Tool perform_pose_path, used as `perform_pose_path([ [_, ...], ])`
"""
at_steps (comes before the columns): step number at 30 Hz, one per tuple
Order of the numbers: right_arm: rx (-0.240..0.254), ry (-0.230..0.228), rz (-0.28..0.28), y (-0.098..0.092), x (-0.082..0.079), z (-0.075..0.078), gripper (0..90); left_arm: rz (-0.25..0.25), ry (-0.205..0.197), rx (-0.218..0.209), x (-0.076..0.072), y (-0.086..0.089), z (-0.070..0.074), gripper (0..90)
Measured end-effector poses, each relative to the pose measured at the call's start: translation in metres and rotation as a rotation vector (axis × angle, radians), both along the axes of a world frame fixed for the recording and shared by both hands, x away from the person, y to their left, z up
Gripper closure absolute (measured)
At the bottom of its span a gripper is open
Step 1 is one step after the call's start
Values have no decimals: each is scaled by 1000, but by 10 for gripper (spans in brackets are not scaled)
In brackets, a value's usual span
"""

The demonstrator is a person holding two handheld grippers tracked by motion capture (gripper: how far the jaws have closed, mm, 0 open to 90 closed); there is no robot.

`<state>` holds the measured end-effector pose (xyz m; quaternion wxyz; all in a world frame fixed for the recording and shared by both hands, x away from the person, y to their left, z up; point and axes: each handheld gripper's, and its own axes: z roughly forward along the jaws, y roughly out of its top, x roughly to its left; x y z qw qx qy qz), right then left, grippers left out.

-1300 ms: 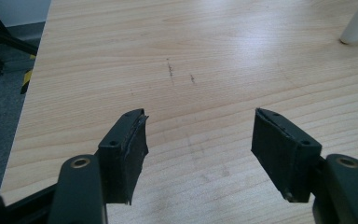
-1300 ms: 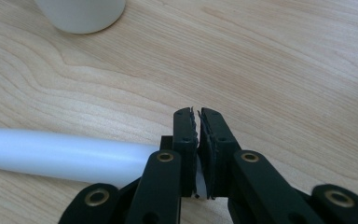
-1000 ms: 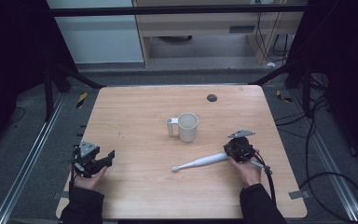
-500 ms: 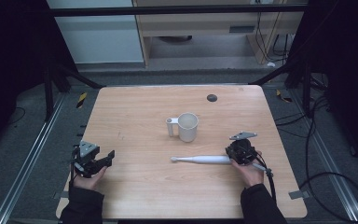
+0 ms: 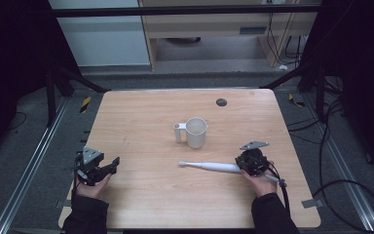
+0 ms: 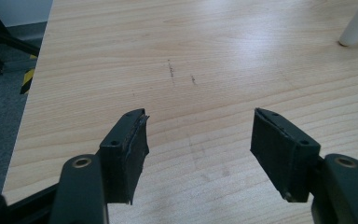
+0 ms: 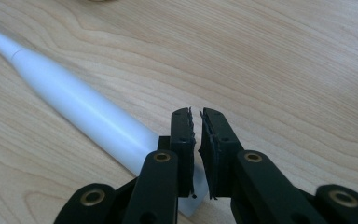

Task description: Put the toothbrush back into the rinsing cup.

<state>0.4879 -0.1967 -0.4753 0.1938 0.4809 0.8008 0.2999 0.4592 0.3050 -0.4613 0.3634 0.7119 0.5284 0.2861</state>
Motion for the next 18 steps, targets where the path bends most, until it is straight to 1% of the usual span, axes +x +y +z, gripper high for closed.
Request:
perform_pose_path([
  [9, 2, 11, 13, -4, -10, 0, 828, -1, 1, 1, 0, 0, 0, 353],
  [16, 16, 20, 15, -6, -15, 2, 826, 1, -1, -1, 0, 0, 0, 353],
  [18, 22, 15, 12, -8, -18, 3, 825, 1, 0, -1, 0, 0, 0, 353],
])
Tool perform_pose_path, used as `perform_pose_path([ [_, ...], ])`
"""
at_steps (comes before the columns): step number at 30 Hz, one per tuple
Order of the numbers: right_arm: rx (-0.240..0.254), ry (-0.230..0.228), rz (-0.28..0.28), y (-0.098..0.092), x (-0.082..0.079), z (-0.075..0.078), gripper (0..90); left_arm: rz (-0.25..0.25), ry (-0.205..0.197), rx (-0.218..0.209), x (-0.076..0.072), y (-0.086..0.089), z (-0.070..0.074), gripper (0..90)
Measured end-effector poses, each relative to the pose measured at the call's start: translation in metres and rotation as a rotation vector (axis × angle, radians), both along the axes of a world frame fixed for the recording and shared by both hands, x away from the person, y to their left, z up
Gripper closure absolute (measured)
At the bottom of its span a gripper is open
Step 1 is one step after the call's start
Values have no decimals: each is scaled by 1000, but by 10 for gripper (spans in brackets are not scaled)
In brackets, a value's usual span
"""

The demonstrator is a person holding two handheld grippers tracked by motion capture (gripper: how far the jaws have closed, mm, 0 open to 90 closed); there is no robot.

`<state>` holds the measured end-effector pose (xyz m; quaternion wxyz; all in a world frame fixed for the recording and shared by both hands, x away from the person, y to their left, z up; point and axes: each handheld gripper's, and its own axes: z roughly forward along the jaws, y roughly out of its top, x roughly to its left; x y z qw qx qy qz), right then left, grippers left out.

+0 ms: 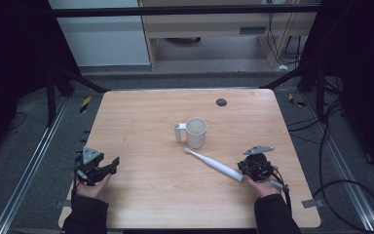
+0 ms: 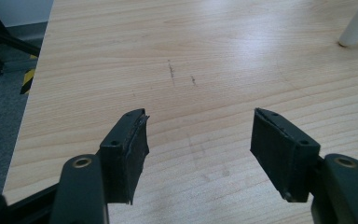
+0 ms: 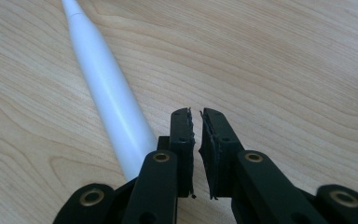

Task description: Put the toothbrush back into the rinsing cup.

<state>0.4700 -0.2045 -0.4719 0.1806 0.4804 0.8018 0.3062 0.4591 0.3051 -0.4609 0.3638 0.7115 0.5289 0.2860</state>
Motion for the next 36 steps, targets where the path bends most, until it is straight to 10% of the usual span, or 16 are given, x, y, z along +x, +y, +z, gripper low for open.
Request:
perform_pose_path([
  [19, 28, -108, 6, -1, 1, 51, 599, -21, 9, 12, 3, -4, -1, 349],
  [36, 24, -90, 101, 39, 24, 77, 494, -37, 23, 28, 5, -9, -3, 346],
])
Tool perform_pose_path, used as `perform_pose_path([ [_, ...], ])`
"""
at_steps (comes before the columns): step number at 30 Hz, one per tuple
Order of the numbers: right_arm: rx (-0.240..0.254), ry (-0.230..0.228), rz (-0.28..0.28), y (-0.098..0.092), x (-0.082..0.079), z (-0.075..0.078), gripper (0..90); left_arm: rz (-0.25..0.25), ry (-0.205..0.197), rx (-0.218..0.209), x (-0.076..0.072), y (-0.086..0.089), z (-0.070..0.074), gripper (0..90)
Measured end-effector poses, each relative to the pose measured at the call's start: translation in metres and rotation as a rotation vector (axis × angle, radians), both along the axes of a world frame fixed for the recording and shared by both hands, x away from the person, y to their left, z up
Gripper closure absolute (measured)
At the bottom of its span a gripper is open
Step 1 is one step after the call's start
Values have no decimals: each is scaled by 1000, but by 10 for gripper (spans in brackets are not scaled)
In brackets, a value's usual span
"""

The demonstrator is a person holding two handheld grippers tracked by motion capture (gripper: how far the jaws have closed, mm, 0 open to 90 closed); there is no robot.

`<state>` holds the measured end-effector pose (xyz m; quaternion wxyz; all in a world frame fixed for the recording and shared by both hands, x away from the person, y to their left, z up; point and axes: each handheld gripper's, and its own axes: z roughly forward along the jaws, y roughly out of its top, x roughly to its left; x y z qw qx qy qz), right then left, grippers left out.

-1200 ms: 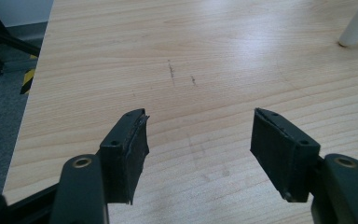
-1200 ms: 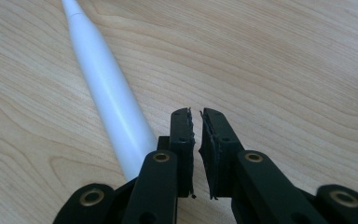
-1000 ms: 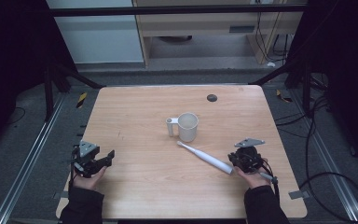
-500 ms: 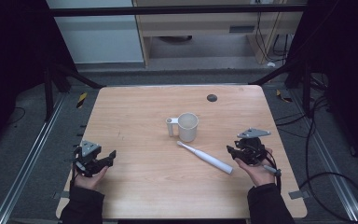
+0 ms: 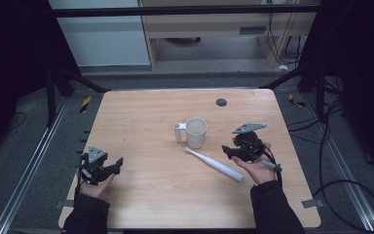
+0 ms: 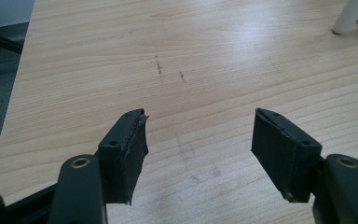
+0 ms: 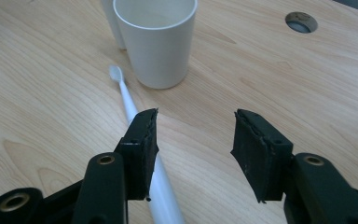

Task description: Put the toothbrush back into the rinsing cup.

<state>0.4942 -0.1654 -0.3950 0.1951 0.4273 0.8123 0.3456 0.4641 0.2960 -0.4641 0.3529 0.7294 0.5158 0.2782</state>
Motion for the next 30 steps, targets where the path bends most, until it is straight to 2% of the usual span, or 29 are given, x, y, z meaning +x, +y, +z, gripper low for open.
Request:
perform_pose_path([
  [5, -16, 14, 33, 14, 9, 6, 487, -6, 3, 5, 1, -2, -1, 346],
  [16, -42, 36, 71, 31, 18, 8, 482, -13, 9, 8, 2, -2, -1, 345],
  [30, -90, 97, 109, 45, 26, -5, 475, -16, 11, 9, 2, -3, -2, 345],
])
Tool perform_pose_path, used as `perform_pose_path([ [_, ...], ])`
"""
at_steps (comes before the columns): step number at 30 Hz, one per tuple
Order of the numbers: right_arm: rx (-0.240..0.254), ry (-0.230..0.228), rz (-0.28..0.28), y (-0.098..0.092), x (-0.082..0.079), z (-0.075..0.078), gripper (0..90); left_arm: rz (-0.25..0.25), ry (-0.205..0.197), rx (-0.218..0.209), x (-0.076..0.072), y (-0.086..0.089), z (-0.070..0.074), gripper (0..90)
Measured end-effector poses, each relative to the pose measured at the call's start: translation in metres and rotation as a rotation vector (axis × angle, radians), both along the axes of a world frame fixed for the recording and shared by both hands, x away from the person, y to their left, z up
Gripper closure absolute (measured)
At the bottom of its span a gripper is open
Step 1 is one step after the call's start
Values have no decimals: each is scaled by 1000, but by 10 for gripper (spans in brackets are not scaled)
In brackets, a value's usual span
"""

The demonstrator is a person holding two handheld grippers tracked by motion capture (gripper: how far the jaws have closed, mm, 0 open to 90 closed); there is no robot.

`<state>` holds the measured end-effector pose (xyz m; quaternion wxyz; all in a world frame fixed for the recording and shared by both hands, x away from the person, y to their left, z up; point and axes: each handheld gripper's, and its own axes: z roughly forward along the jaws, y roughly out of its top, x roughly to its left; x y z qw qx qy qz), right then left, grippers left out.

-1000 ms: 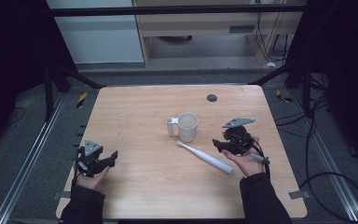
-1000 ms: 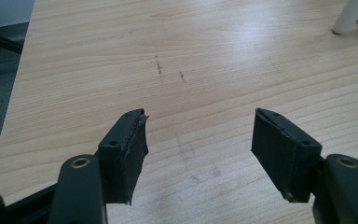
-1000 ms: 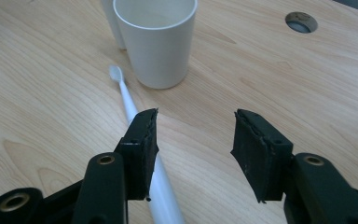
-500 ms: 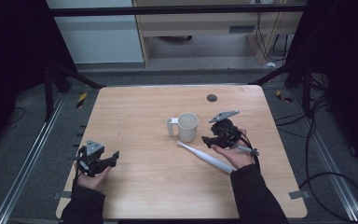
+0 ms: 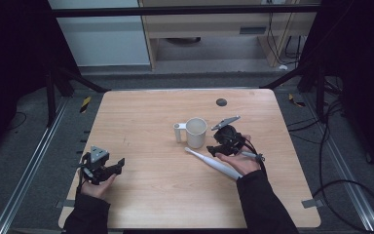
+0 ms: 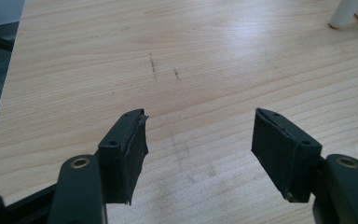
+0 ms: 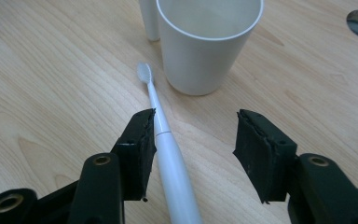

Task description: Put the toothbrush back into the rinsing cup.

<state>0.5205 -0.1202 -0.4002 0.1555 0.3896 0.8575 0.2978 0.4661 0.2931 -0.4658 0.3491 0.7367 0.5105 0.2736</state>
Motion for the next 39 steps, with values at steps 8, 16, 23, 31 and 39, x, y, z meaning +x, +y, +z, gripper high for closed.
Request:
perform_pose_path([
  [8, -39, 49, 24, 10, 4, -14, 479, -2, 1, 1, 0, 0, 0, 345],
  [16, -54, 86, 33, 12, 7, -28, 487, -3, 2, 1, 0, 0, 0, 343],
  [23, -60, 105, 33, 14, 8, -34, 497, -6, 5, 4, 0, -1, -1, 345],
  [31, -74, 132, 39, 13, 11, -45, 511, -7, 5, 5, 0, -1, -1, 344],
  [39, -94, 164, 51, 15, 15, -52, 529, -9, 7, 7, 1, -1, -1, 345],
])
